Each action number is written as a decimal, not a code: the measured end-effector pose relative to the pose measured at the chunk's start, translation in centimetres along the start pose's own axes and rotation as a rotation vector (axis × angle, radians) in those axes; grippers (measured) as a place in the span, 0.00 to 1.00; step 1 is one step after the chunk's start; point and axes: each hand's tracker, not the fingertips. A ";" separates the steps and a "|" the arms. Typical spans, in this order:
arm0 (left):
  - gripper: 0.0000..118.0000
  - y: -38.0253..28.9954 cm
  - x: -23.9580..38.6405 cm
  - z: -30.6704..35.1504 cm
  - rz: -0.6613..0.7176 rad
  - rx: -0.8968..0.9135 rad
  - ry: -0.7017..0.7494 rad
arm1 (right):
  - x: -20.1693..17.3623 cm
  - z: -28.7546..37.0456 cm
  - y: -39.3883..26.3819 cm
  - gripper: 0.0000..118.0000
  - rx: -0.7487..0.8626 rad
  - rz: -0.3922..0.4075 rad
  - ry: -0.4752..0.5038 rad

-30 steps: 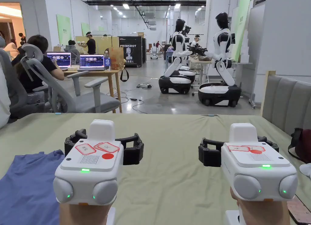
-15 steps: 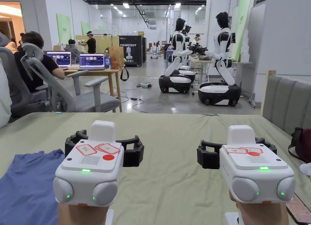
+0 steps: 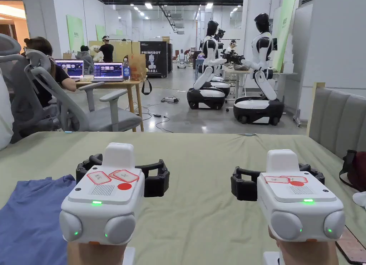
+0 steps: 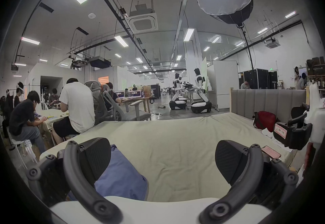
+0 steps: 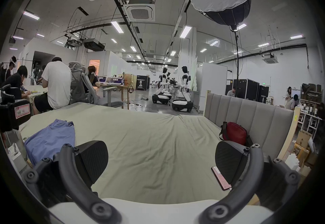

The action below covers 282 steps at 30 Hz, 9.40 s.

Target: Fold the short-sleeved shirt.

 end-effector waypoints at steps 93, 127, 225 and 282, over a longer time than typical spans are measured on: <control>0.00 1.3 7.7 -37.4 0.221 -0.505 -0.630 | 0.4 -18.1 -1.3 0.00 -0.227 -0.053 0.090; 0.00 -8.2 0.6 -20.5 0.063 -0.341 -0.109 | 0.1 -19.0 -3.9 0.00 -0.267 -0.034 0.134; 0.01 -6.5 -16.2 -37.4 -0.085 -0.676 0.067 | 14.5 -31.6 -3.8 0.01 -0.553 0.167 -0.184; 0.00 -15.1 -16.5 -30.6 0.048 -0.846 -0.084 | 1.5 -38.6 -7.7 0.00 -0.486 0.179 0.204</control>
